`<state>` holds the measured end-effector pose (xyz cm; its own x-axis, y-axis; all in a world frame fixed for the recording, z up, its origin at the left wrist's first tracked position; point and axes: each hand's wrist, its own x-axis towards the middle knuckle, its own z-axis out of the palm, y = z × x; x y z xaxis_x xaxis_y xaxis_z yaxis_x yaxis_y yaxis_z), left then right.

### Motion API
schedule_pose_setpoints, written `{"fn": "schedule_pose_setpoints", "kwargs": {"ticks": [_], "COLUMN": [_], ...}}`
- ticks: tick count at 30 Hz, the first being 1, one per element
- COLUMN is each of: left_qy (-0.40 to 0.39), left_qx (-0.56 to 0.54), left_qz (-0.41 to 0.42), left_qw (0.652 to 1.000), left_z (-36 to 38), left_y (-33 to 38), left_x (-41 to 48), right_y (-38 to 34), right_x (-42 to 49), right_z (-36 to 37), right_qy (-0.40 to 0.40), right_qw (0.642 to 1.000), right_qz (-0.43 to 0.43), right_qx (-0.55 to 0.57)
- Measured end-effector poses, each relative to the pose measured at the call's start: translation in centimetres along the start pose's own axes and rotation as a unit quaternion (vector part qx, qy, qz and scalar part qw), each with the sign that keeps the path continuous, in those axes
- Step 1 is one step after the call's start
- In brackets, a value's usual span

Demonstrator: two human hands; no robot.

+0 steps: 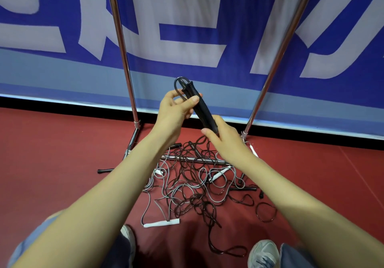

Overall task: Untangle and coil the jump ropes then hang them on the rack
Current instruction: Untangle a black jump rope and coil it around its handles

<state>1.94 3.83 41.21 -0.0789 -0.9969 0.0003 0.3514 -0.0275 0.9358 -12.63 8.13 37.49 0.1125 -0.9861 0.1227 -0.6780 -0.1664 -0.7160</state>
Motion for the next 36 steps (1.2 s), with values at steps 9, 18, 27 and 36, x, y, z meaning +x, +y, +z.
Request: {"fn": "schedule_pose_setpoints", "kwargs": {"ticks": [9,18,27,36], "left_qy": [-0.004,-0.094,-0.171,-0.196], "left_qx": [0.012,0.102,0.304,0.281], "left_qz": [-0.002,-0.068,-0.026,-0.086], "left_qw": [1.000,0.988,0.937,0.935], "left_z": [0.0,0.1,-3.5,-6.5], "left_y": [-0.2,-2.0,-0.4,0.7], "left_x": [0.1,0.0,-0.7,0.8], "right_y": [-0.3,-0.9,0.1,-1.0], "right_x": [0.0,0.7,1.1,-0.2], "right_z": [0.2,-0.4,-3.3,-4.6], "right_qy": [-0.009,0.032,0.046,-0.136], "right_qw": [0.999,0.980,0.984,0.974], "right_qz": [-0.037,-0.032,-0.008,-0.051], "right_qx": [-0.021,0.193,0.173,0.174]}}
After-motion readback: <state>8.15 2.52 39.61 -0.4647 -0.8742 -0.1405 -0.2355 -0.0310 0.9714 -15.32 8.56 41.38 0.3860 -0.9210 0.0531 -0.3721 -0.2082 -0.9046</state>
